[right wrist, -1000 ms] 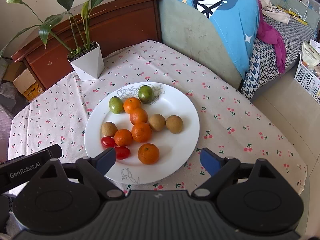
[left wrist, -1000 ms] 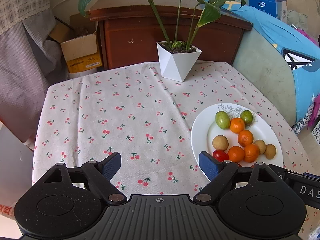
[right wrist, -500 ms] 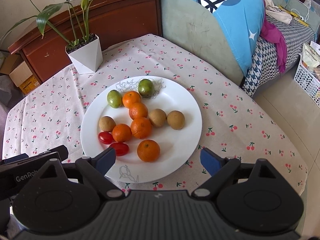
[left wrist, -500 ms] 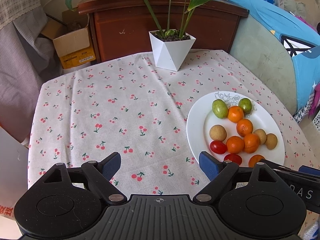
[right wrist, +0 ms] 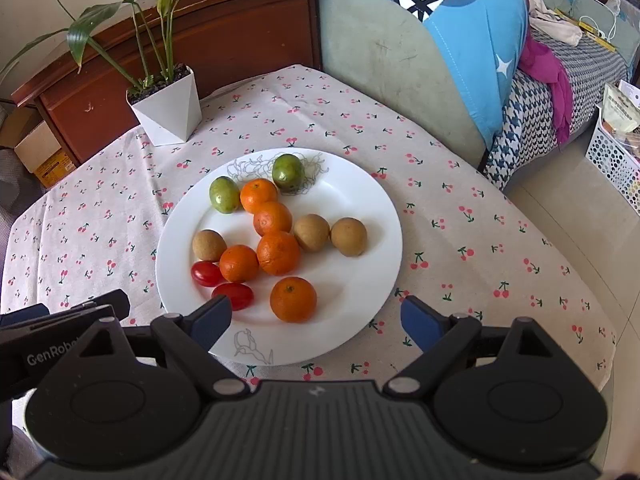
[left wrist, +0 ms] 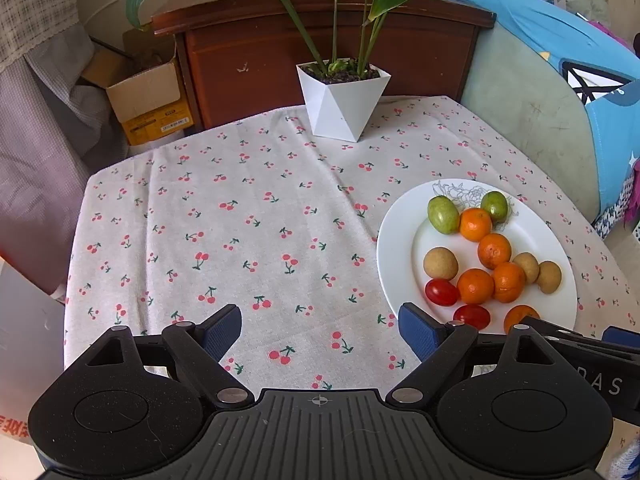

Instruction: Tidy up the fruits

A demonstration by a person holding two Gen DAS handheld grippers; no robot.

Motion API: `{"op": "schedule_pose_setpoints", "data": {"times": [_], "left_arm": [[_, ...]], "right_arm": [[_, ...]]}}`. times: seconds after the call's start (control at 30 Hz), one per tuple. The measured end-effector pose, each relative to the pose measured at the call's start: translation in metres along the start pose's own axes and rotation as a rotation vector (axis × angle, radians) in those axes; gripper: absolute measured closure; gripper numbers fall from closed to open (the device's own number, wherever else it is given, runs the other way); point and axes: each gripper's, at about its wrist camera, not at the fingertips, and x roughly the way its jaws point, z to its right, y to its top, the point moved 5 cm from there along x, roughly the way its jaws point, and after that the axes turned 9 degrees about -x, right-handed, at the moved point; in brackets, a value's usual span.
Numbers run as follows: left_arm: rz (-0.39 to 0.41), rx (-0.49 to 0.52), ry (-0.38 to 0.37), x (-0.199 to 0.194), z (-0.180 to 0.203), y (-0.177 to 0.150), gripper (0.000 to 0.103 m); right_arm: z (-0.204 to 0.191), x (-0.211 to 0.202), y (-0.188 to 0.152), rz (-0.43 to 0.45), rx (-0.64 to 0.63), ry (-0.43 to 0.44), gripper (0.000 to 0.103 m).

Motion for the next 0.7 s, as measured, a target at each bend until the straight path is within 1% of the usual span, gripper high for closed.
{"op": "schedule_pose_setpoints", "data": {"times": [0.7], "left_arm": [[-0.005,0.01,0.017,-0.004,-0.0092,-0.0022,0.016]], "right_arm": [[-0.0093,0.0008,-0.004,0.019,-0.032,0.051,0.012]]}}
